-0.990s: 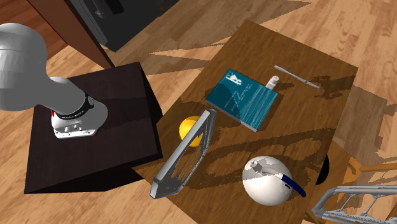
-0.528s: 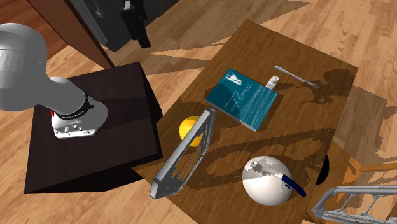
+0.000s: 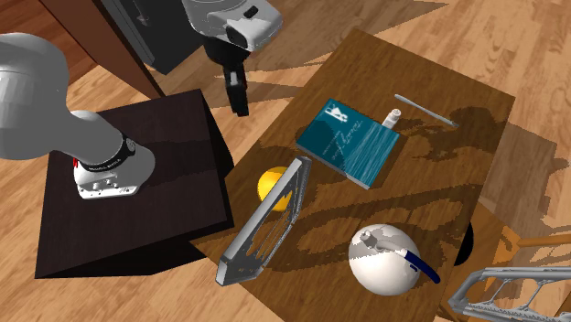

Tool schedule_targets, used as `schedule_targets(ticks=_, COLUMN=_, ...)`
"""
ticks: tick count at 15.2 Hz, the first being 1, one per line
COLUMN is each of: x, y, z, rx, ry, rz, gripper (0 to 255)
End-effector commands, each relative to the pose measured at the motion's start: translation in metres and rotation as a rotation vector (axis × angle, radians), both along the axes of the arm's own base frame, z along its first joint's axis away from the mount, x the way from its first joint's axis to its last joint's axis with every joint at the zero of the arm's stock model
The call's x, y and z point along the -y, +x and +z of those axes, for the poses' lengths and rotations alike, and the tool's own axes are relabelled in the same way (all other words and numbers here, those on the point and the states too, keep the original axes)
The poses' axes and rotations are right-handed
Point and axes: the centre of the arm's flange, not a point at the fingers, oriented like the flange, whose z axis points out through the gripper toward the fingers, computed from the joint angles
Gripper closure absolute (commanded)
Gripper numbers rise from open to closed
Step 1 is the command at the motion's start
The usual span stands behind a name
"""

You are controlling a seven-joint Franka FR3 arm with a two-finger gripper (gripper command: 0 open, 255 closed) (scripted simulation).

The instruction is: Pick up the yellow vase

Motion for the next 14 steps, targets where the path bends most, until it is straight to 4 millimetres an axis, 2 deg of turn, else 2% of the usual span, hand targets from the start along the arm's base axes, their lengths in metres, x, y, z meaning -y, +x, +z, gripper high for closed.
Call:
schedule_targets(ticks=1, x=0.007, y=0.009, z=-0.023, rx=-0.011, ry=0.001, rz=-0.006, gripper=0)
schedule_targets(ticks=14, x=0.061, y=0.06, z=-0.183, rx=-0.095, ry=0.013, rz=-0.047, gripper=0)
